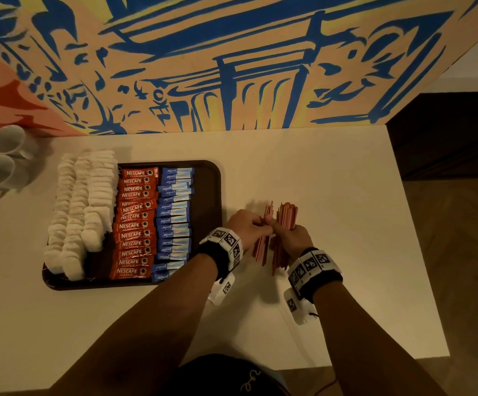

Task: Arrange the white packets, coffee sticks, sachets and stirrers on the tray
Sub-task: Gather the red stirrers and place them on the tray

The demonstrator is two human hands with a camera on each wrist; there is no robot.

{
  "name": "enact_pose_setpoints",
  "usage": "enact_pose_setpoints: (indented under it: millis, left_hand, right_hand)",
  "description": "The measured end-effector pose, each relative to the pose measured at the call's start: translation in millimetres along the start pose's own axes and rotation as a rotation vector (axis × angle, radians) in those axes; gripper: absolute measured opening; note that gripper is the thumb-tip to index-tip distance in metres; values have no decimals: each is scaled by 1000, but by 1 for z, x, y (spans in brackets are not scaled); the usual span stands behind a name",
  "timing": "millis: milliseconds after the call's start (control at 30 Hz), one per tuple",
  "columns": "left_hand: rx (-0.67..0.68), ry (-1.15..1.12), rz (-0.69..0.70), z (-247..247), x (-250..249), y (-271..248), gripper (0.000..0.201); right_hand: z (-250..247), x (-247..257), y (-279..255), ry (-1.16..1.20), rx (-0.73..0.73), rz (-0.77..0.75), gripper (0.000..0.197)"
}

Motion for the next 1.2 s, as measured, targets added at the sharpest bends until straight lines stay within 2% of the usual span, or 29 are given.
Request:
enact_pose_setpoints:
  millis: [67,133,300,500,633,733,833,967,1033,1200]
  left_hand:
    - [51,52,45,-2,-7,-4,11]
    - [85,95,76,-3,-10,-3,5]
    - [167,43,81,-6,-11,-2,12]
    - [205,43,-2,3,-5,-2,25]
    - [169,0,-75,7,-4,-4,27]
    - [59,31,-164,12,1,2,38]
    - [-65,170,-159,14,3,4,43]
    - [-16,479,-37,28,16,5,46]
    - [-3,585,25,35,19,7,40]
    - [22,656,-24,40,14,6,28]
  right_hand:
    - [4,1,-1,32,26,-16,48]
    - [7,3,-2,76,12,-13,44]
    - [4,4,-2,211,-30,27,29]
    - [8,5,-4,260,43,70,34]
    - [7,1,-2,253,42,67,40]
    - [1,-4,0,265,-4,93,38]
    - [-11,-13,1,320,-56,134,29]
    - [-22,-23,2,343,-72,170,30]
    - [-27,-27,1,350,-70,190,32]
    - [-32,-31,-5,340,-45,206,34]
Point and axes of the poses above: each hand's wrist, its own y-axis towards the middle knuckle, its own z-axis out of the palm, x = y × z, the point moved 3 cm from there along y, towards the middle knuckle, and after that the axes turned 9 degrees about z, right-handed, at the moved point
